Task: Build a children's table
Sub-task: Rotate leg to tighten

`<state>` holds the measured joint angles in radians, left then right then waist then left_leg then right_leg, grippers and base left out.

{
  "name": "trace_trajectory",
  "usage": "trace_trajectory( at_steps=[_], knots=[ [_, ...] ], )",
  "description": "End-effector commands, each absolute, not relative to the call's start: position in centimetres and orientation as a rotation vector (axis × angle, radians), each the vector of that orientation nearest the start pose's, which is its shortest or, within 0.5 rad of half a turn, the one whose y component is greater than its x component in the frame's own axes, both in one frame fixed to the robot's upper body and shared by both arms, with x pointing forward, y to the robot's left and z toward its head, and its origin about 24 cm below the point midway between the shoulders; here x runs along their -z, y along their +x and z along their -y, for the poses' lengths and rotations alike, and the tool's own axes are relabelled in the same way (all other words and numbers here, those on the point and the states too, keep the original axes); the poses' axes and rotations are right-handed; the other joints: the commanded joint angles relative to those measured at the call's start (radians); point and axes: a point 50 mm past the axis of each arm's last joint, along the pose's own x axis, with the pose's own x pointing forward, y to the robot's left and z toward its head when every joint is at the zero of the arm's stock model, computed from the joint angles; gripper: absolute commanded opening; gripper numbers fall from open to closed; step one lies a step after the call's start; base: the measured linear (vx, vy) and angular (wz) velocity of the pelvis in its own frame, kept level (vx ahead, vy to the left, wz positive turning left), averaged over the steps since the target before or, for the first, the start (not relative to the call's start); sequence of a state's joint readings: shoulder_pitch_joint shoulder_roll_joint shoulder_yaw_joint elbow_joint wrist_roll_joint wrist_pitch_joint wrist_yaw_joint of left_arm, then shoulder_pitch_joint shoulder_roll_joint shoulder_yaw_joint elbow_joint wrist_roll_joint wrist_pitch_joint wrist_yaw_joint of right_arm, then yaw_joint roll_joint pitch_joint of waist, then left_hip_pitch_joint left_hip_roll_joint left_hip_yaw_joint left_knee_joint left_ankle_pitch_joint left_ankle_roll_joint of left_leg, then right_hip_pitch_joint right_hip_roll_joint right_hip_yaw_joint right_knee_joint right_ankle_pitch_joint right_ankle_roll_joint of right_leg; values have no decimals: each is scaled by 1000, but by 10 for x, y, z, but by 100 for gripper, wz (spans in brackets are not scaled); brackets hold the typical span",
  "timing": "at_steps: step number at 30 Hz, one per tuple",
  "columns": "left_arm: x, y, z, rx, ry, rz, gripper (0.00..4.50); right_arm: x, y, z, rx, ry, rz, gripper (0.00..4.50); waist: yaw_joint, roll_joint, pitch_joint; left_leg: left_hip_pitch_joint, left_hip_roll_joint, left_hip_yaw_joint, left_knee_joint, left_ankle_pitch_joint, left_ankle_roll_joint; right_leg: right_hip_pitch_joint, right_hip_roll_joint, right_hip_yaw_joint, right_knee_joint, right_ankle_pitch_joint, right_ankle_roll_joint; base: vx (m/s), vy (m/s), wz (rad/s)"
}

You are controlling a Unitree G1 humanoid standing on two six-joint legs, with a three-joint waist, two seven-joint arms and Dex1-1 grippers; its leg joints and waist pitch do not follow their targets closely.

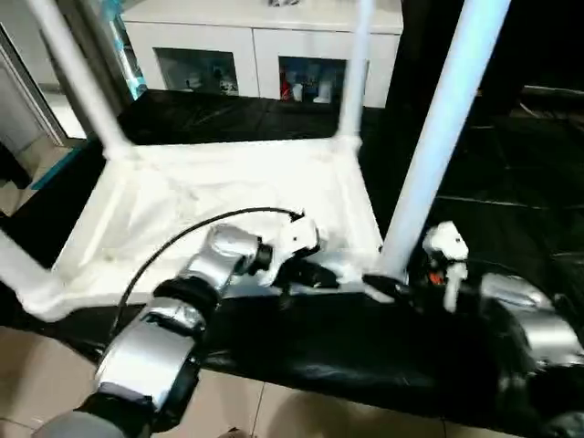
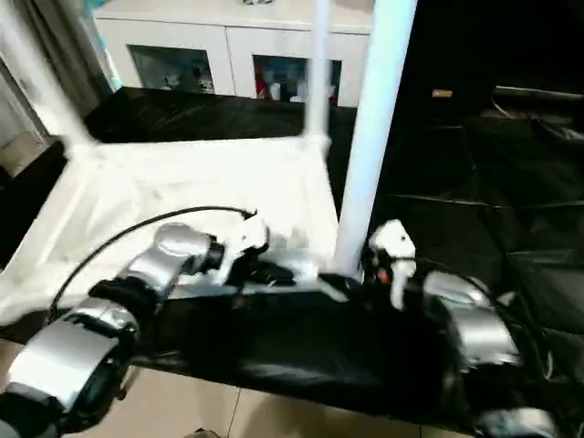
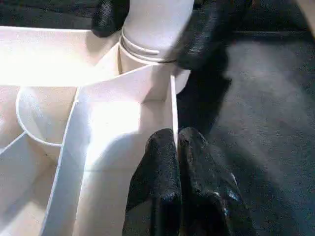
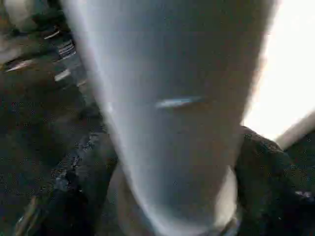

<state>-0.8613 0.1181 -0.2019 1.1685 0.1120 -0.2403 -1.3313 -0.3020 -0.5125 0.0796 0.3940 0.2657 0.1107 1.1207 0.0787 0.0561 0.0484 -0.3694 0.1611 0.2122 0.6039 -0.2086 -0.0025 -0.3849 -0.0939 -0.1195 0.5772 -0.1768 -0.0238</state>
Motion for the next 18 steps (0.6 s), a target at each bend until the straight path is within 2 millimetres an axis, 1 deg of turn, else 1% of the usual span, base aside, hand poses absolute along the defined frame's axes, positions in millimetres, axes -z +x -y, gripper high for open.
trace_trajectory(
  at_steps=[1, 2, 5, 7, 10, 11, 12, 14, 15, 16, 17, 18],
  knots=[
    [-56, 331, -70, 1638, 349, -318, 0, -46, 274, 204, -1132, -127, -353, 360, -1, -18, -64, 13, 94, -44, -72, -164, 119, 48, -95, 67, -63, -180, -237, 0, 0, 0],
    [-56, 331, -70, 1643, 340, -320, 0, -46, 273, 206, -1139, -129, -361, 360, 4, -21, -64, 13, 94, -43, -71, -160, 118, 48, -96, 67, -62, -175, -238, 0, 0, 0],
    [-57, 330, -71, 1654, 331, -320, 0, -46, 272, 206, -1147, -120, -365, 360, 7, -21, -65, 12, 94, -44, -71, -146, 115, 48, -97, 67, -60, -166, -241, 0, 0, 0],
    [-57, 330, -71, 1657, 328, -319, 0, -47, 272, 206, -1150, -115, -366, 333, 8, -21, -65, 12, 94, -44, -71, -143, 118, 48, -97, 66, -60, -162, -241, 0, 0, 0],
    [-56, 329, -68, 1661, 318, -308, 0, -44, 273, 200, -1139, -73, -354, 333, 8, -20, -65, 12, 95, -45, -71, -139, 119, 48, -96, 66, -60, -157, -243, 0, 0, 0],
    [-56, 329, -66, 1658, 313, -303, 0, -41, 273, 197, -1132, -62, -355, 315, 8, -20, -65, 13, 95, -44, -71, -145, 115, 46, -96, 66, -60, -164, -242, 0, 0, 0],
    [-56, 329, -65, 1653, 311, -300, 0, -40, 272, 196, -1128, -57, -359, 315, 8, -21, -65, 13, 94, -44, -71, -150, 110, 46, -97, 66, -62, -172, -239, 0, 0, 0],
    [-56, 330, -64, 1638, 312, -295, 0, -37, 272, 194, -1112, -54, -364, 293, 8, -21, -65, 13, 95, -44, -72, -147, 104, 46, -97, 67, -62, -175, -236, 0, 0, 0],
    [-57, 332, -61, 1591, 322, -285, 0, -32, 274, 191, -1068, -52, -365, 285, 8, -19, -66, 14, 96, -45, -72, -143, 102, 46, -97, 67, -60, -165, -237, 0, 0, 0],
    [-57, 335, -58, 1540, 332, -279, 0, -27, 277, 191, -999, -68, -373, 272, 6, -18, -65, 14, 97, -46, -74, -149, 92, 43, -97, 67, -59, -170, -236, 0, 0, 0],
    [-57, 338, -55, 1492, 341, -274, 0, -23, 281, 191, -932, -83, -380, 264, 4, -20, -64, 15, 95, -46, -75, -158, 89, 44, -96, 66, -63, -182, -236, 0, 0, 0],
    [-57, 340, -53, 1462, 346, -271, 0, -20, 283, 191, -889, -93, -385, 261, 1, -16, -62, 16, 93, -46, -75, -176, 74, 42, -99, 66, -67, -215, -230, 0, 0, 0]
  ],
)
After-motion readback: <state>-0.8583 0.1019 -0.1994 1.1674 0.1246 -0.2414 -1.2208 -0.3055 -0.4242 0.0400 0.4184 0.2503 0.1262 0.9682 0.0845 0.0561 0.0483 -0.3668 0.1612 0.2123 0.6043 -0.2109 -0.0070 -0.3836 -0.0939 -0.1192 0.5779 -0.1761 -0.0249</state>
